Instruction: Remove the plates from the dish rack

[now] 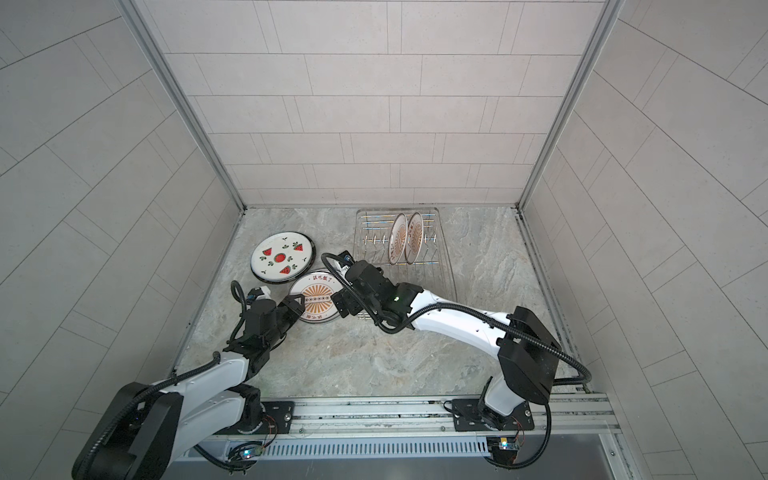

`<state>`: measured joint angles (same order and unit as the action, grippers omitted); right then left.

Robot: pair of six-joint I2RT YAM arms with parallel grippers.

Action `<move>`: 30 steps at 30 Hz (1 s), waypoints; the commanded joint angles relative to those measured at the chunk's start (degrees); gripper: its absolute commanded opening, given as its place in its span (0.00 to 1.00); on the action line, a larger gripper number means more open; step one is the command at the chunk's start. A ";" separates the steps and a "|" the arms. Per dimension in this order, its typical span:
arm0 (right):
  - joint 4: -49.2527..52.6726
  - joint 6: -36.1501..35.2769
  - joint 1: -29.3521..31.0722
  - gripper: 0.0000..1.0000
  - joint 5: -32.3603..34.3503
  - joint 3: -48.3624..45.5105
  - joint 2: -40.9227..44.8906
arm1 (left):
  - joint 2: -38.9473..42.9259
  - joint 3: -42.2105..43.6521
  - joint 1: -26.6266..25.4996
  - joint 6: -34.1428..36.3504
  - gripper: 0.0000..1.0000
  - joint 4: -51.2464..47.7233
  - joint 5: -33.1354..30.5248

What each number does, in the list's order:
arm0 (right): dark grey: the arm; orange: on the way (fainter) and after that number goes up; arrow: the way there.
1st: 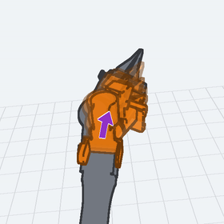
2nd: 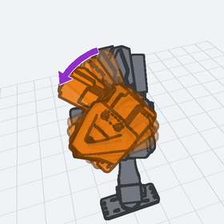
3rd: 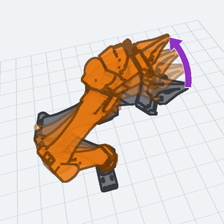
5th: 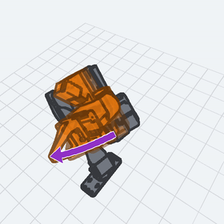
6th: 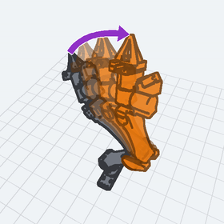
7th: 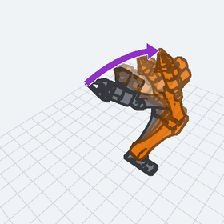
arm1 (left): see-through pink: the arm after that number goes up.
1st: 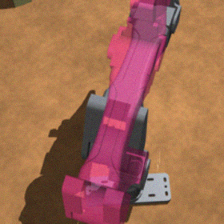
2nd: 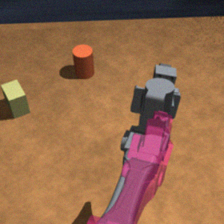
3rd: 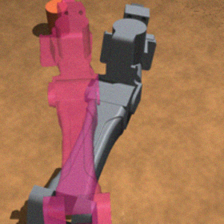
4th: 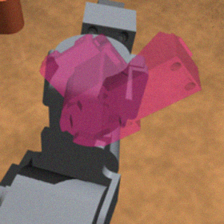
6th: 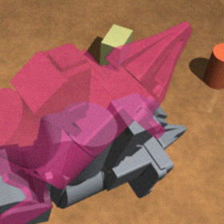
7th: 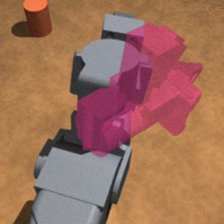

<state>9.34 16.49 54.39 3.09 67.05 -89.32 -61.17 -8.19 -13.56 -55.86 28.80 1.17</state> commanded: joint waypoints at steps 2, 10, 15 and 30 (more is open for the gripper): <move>0.24 -0.41 0.45 0.97 1.13 -0.77 0.99 | 0.06 -1.11 0.14 2.20 0.65 -0.26 -2.39; 0.50 -0.32 0.45 0.96 1.27 -0.29 0.48 | -1.95 -1.31 0.09 2.63 0.68 0.03 -3.96; 0.83 -0.18 0.45 0.96 1.33 0.25 0.07 | -1.93 -1.42 0.00 3.30 0.74 -0.94 -6.21; 1.47 -0.16 0.45 0.96 1.32 1.53 -0.95 | -4.71 -1.66 0.02 3.95 0.75 2.49 -5.14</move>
<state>10.55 16.51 54.39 3.42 67.07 -89.71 -65.49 -9.32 -13.56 -52.84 29.82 -3.25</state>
